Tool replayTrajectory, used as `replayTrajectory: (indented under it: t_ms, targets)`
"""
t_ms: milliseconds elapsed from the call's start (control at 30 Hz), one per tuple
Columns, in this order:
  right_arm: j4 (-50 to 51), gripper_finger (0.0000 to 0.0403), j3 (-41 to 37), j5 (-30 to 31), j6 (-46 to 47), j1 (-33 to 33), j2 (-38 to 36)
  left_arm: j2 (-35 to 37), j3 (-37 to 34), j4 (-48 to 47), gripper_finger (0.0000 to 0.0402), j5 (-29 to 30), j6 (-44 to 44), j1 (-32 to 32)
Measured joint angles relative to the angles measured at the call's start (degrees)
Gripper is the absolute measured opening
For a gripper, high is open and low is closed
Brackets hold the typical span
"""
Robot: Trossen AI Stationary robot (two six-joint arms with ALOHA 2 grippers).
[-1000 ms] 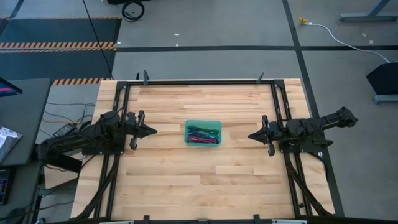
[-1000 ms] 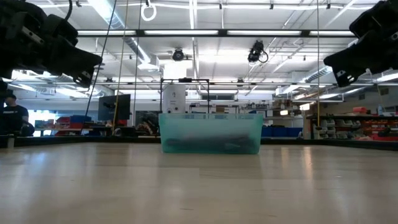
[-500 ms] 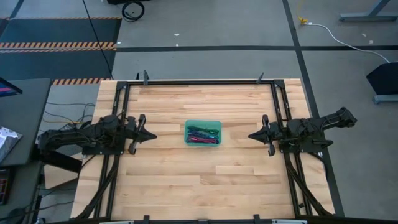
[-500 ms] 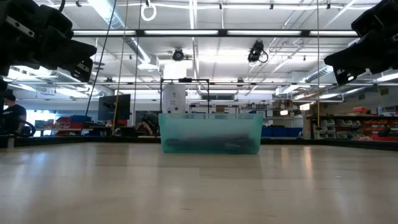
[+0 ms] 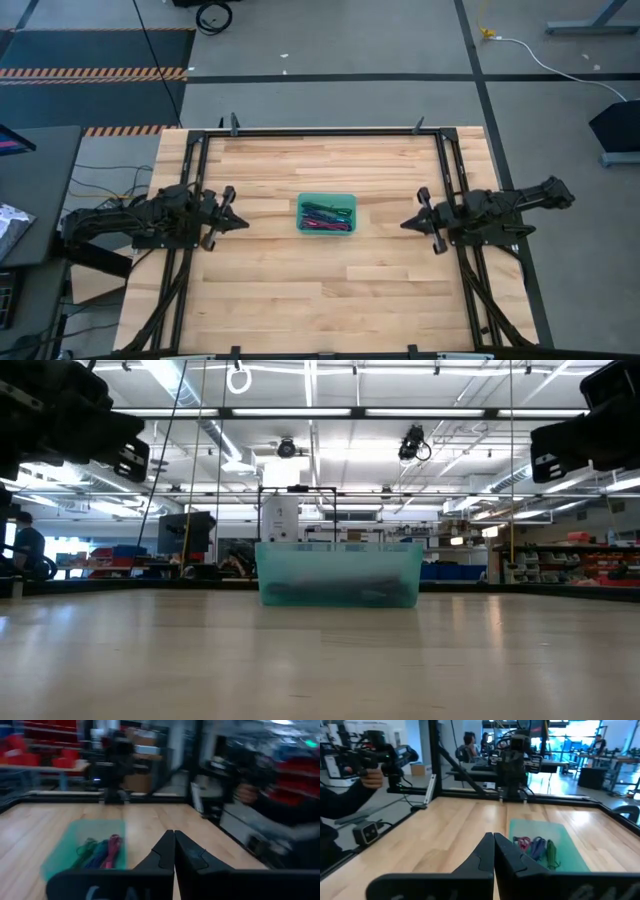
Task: Pick and place USB-C Cables
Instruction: Return to Home Position
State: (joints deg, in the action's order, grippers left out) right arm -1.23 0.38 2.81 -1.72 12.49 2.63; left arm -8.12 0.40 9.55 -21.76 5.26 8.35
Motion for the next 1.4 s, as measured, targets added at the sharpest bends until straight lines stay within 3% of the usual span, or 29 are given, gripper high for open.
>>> replayTrajectory:
  t_ms: [167, 233, 600, 933, 1400]
  targets:
    - [0.0, 0.0003, 0.0, 0.0, 0.0, -2.2, 0.1, -0.1, 0.0, -3.6, 0.0003, 12.2, 3.5, -0.5]
    - [-0.1, 0.0005, 0.0, 0.4, 0.0, -2.9, 0.1, -0.1, 0.0, -4.1, 0.0003, 14.3, 3.4, -1.6]
    - [-0.1, 0.0011, 0.0, 0.5, 1.4, -3.3, 0.1, -0.1, 0.0, -5.6, 0.0014, 14.5, 0.1, -3.9]
    - [-0.4, 0.0013, 0.0, 0.5, 13.7, -3.3, 0.1, -0.1, 0.0, -5.6, 0.0017, 14.5, 0.4, -3.8]
    - [-0.4, 0.0012, 0.0, 0.5, 13.6, -3.3, 0.1, -0.1, 0.0, -5.6, 0.0020, 14.5, 0.5, -3.8]
